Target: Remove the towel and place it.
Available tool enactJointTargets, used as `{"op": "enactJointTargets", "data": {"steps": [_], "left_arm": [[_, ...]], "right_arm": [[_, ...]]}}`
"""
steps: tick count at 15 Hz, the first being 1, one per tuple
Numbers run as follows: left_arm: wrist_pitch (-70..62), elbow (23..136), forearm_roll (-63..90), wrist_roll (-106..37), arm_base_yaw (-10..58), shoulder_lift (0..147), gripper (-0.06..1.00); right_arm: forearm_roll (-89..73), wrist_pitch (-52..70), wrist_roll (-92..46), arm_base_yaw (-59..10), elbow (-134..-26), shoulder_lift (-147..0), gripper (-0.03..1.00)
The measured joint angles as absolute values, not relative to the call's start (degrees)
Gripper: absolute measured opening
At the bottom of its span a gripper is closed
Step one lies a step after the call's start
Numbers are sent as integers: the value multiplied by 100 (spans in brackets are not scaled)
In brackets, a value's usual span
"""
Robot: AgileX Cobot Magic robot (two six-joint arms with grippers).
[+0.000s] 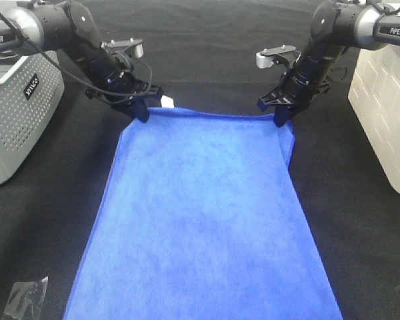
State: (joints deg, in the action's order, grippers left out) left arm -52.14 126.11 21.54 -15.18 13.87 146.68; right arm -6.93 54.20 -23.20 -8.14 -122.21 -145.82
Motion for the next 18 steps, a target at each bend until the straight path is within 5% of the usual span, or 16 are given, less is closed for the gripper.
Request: {"op": "enactJointTargets", "data": {"steps": [6,18], "left_arm": [[-4612,13201,1536,-1518,1387,14656,1],[-2653,13201,1054,-1805,1387,14714,1]], "right_arm": [[-653,4601,-2710,-814,-13201,-14610,3],[-1043,2681,-3959,-814,-13247,-14673,3]]}}
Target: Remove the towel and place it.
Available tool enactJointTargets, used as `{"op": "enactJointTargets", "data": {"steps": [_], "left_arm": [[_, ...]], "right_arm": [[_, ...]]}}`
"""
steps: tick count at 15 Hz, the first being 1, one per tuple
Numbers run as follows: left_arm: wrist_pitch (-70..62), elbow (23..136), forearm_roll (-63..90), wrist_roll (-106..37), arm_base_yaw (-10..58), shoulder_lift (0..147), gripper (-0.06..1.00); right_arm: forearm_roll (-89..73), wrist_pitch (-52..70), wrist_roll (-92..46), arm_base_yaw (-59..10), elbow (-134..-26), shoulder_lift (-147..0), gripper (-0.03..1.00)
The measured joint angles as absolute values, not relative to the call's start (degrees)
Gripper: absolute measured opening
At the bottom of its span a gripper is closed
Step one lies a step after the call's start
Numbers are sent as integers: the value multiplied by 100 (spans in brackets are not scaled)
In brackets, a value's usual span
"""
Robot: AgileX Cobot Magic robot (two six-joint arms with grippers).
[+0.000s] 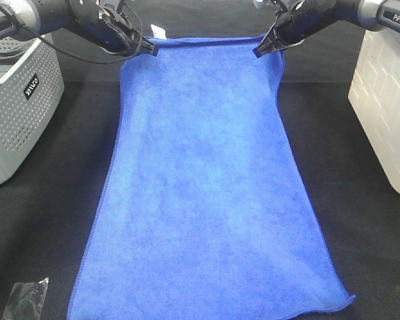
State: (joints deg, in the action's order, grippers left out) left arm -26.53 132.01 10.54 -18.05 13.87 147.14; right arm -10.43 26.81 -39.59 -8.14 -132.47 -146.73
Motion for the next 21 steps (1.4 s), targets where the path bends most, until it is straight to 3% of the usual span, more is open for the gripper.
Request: {"op": "enactJointTargets", "data": {"steps": [15,17,19,20,21], "left_arm": [[-1759,13201,1020,-1816,1387,15390,1],[-1633,13201,1020,-1816,1387,15441,1],[-1484,13201,1031,-1816,1387,15447,3],[-1387,13201,1043,-1805,1387,15447,9],[-1358,13201,1066,-1799,1387,15447,17]], "right_arm": [[-1163,2005,-3925,-814,-13207,-15481,3],[-1278,1879,-3902,-814,-13207,-15481,12],[-1432,1833,-3845,-802,-13207,-15481,29],[-1530,1833,-3770,-791,-13207,-15481,42],[-1564,1833,-3678,-785,-13207,-15481,48]]}}
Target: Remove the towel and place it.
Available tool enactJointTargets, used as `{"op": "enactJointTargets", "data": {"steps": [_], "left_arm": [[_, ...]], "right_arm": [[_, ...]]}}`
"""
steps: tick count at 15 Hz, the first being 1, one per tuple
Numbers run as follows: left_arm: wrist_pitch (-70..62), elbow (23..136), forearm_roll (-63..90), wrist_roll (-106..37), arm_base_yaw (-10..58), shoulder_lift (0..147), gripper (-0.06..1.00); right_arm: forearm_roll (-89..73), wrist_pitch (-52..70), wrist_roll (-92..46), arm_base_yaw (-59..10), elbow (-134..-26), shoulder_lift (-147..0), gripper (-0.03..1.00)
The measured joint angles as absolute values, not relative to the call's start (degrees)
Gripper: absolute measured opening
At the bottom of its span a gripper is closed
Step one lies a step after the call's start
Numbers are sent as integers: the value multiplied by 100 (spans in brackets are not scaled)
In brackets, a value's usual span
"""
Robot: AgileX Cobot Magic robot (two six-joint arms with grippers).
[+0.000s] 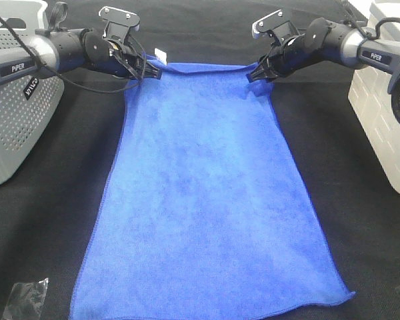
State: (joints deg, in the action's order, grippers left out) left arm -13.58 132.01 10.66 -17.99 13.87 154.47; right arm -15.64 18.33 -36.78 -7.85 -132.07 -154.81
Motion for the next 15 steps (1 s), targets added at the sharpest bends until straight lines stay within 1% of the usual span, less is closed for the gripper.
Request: {"op": "enactJointTargets", "data": {"steps": [1,3,4,5,8,10,13,15], "left_arm": [[-1335,13201,1094,-1799,1387,15447,27],[-1312,13201,1209,-1799,1375,15447,46],[-1283,13201,1243,-1799,1375,15447,53],[-1215,13201,1272,-1799,1375,15447,56],[-1066,13201,1278,-1799,1375,15447,58],[-1066,13201,1283,-1799,1375,15447,58],[-1398,13201,1283,-1570,1375,15447,58],[-1627,13201,1278,-1404,1369,15447,58]], "right_arm": [[-1570,1845,-3604,-785,-13207,-15481,52],[-1576,1971,-3552,-785,-13207,-15470,54],[-1576,2045,-3558,-773,-13207,-15464,55],[-1576,2068,-3598,-773,-13207,-15453,55],[-1730,1919,-3667,-773,-13207,-15292,55],[-2160,2017,-3667,-773,-13207,-15252,55],[-2395,2636,-3667,-773,-13207,-15252,55],[-2235,3060,-3667,-773,-13207,-15252,55]]}}
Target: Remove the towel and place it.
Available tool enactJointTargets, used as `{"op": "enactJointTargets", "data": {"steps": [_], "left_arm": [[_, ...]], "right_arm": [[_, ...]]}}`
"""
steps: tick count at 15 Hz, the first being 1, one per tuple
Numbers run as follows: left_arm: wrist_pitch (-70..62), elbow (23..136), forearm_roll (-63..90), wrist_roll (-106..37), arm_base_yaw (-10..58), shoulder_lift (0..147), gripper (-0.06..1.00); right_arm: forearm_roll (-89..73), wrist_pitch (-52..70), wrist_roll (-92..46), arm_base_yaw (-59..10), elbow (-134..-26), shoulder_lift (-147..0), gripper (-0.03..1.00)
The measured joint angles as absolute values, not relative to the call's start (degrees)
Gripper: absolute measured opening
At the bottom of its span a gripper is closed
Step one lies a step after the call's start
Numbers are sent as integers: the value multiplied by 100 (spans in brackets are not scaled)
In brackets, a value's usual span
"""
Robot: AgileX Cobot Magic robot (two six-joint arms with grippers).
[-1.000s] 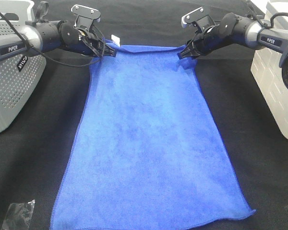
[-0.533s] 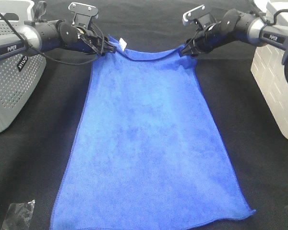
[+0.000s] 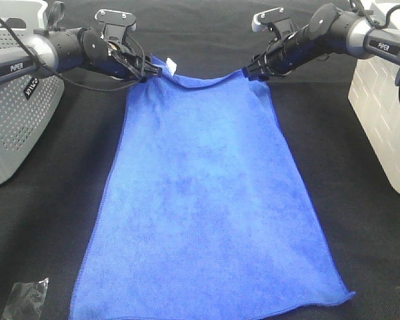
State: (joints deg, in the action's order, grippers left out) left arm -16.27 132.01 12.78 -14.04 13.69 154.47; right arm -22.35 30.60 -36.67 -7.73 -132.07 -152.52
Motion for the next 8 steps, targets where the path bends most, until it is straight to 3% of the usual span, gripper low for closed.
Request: {"op": "enactJointTargets", "data": {"steps": [8], "left_arm": [[-1283,13201,1014,-911,1324,15287,58]], "right_arm": [[-1902,3140,-3667,-773,-13207,-15229,55]]}}
